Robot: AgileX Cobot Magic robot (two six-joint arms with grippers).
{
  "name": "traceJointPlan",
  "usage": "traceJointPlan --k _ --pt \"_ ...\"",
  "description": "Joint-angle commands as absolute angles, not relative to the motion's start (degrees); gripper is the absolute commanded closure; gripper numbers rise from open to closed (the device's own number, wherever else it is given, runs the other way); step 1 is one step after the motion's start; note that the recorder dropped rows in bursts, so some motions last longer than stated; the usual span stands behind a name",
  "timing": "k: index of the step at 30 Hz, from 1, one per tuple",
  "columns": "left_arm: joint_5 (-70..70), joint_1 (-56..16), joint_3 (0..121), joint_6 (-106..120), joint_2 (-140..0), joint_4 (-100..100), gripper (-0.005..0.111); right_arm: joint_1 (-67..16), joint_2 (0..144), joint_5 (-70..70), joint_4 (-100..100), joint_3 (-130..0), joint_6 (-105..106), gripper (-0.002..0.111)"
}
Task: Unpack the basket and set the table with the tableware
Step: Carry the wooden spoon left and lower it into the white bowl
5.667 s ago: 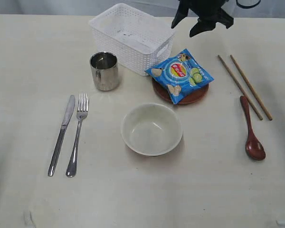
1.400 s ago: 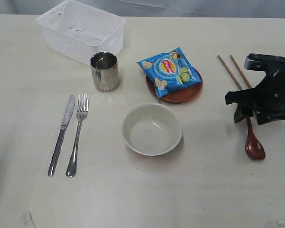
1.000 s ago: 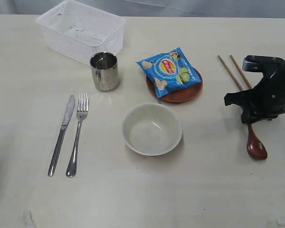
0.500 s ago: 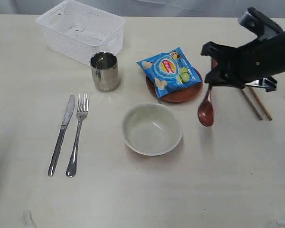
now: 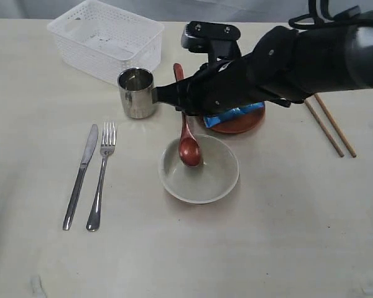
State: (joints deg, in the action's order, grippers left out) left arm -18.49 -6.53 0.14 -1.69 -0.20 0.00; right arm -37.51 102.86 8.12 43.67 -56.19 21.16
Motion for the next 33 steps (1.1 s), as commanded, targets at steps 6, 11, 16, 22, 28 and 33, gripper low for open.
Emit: traceJointPlan --k 6,11,16,22,28,33 --pt "-18.32 -6.4 0.0 -1.7 0.0 0.0 0.106 -37.74 103.45 16.66 38.96 -57.96 29.2 0.109" --pt "-18.32 -6.4 0.0 -1.7 0.0 0.0 0.106 -37.74 103.45 19.08 36.8 -57.96 29.2 0.109" --pt "-18.32 -6.4 0.0 -1.7 0.0 0.0 0.106 -37.74 103.67 19.49 35.18 -57.96 29.34 0.109" --pt "-18.32 -6.4 0.0 -1.7 0.0 0.0 0.106 -37.74 103.67 19.49 34.17 -57.96 31.64 0.109" --pt "-18.32 -6.4 0.0 -1.7 0.0 0.0 0.106 -37.74 103.67 19.79 34.0 -57.96 32.79 0.108" --pt "-18.32 -6.4 0.0 -1.7 0.0 0.0 0.106 -37.74 103.67 21.14 34.0 -57.96 33.01 0.098"
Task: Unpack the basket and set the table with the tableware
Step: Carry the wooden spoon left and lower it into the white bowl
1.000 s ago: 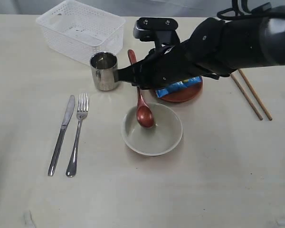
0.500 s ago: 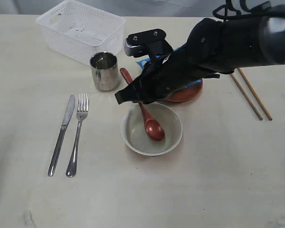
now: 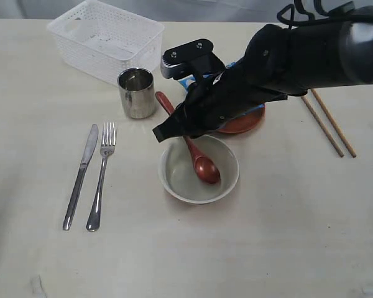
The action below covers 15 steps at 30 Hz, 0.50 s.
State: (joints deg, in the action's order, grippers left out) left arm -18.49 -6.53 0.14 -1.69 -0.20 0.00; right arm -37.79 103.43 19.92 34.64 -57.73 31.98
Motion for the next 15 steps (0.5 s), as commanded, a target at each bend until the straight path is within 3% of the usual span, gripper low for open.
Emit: traceJointPlan --k 1,4,6,15 --pt "-18.32 -6.4 0.0 -1.7 0.0 0.0 0.106 -37.74 103.67 21.3 34.0 -57.96 33.01 0.091" --pt "-18.32 -6.4 0.0 -1.7 0.0 0.0 0.106 -37.74 103.57 21.43 34.0 -57.96 33.01 0.07" --pt "-18.32 -6.4 0.0 -1.7 0.0 0.0 0.106 -37.74 103.57 21.32 34.0 -57.96 33.01 0.061" --pt "-18.32 -6.4 0.0 -1.7 0.0 0.0 0.106 -37.35 99.89 24.68 32.32 -62.71 30.51 0.061"
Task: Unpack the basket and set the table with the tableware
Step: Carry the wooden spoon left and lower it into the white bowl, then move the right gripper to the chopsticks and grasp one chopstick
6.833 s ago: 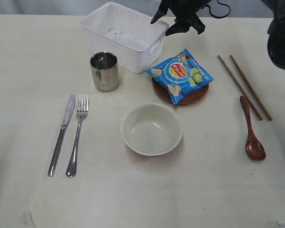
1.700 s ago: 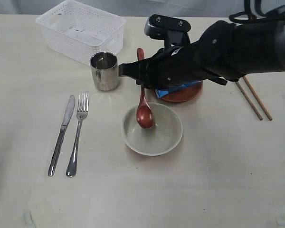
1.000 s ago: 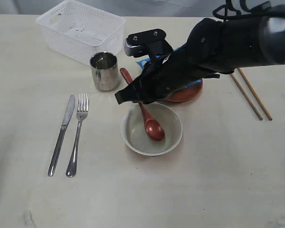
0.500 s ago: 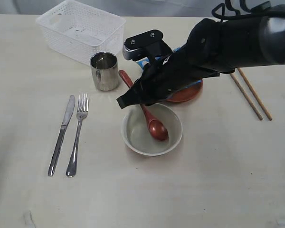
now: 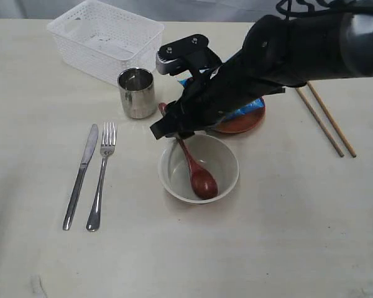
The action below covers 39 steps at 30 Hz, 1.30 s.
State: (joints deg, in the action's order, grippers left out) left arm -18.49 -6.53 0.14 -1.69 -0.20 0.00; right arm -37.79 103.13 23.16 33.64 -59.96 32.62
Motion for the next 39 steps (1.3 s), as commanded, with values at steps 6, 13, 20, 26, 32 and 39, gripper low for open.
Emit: traceJointPlan --k 6,13,20,26,32,39 --pt "-18.32 -6.4 0.0 -1.7 0.0 0.0 0.106 -29.33 94.41 29.78 12.82 -65.93 2.16 0.062" --pt "-18.32 -6.4 0.0 -1.7 0.0 0.0 0.106 -11.17 95.74 46.03 2.19 -68.58 -4.24 0.062" --pt "-18.32 -6.4 0.0 -1.7 0.0 0.0 0.106 -1.24 101.09 45.64 7.82 -68.58 8.72 0.062" --pt "-18.32 -6.4 0.0 -1.7 0.0 0.0 0.106 -3.36 107.68 42.35 9.06 -68.58 14.85 0.062" --pt "-18.32 -6.4 0.0 -1.7 0.0 0.0 0.106 -3.48 111.79 37.39 4.62 -68.68 14.75 0.062" --pt "-18.32 -6.4 0.0 -1.7 0.0 0.0 0.106 -3.61 117.1 37.42 4.53 -72.04 14.75 0.062"
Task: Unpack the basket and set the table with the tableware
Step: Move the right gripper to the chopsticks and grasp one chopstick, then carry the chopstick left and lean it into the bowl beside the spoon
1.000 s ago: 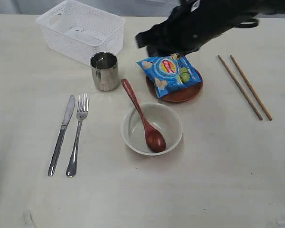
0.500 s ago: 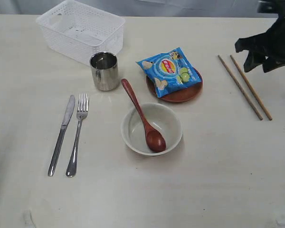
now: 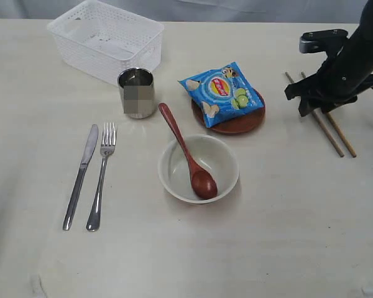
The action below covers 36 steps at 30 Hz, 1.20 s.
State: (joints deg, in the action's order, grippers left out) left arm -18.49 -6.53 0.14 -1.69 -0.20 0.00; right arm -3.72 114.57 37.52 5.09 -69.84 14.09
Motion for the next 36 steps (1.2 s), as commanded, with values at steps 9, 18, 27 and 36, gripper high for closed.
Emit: traceJointPlan --k 9,18,27,36 --pt "-18.32 -6.4 0.0 -1.7 0.0 0.0 0.106 -3.61 121.87 40.3 2.83 -74.7 14.75 0.064" --pt "-18.32 -6.4 0.0 -1.7 0.0 0.0 0.106 -3.61 121.92 45.84 6.59 -74.7 14.75 0.109" --pt "-18.32 -6.4 0.0 -1.7 0.0 0.0 0.106 -3.7 109.76 54.21 22.42 -71.41 15.13 0.109" --pt "-18.32 -6.4 0.0 -1.7 0.0 0.0 0.106 -14.67 100.19 57.1 27.04 -64.79 12.54 0.109"
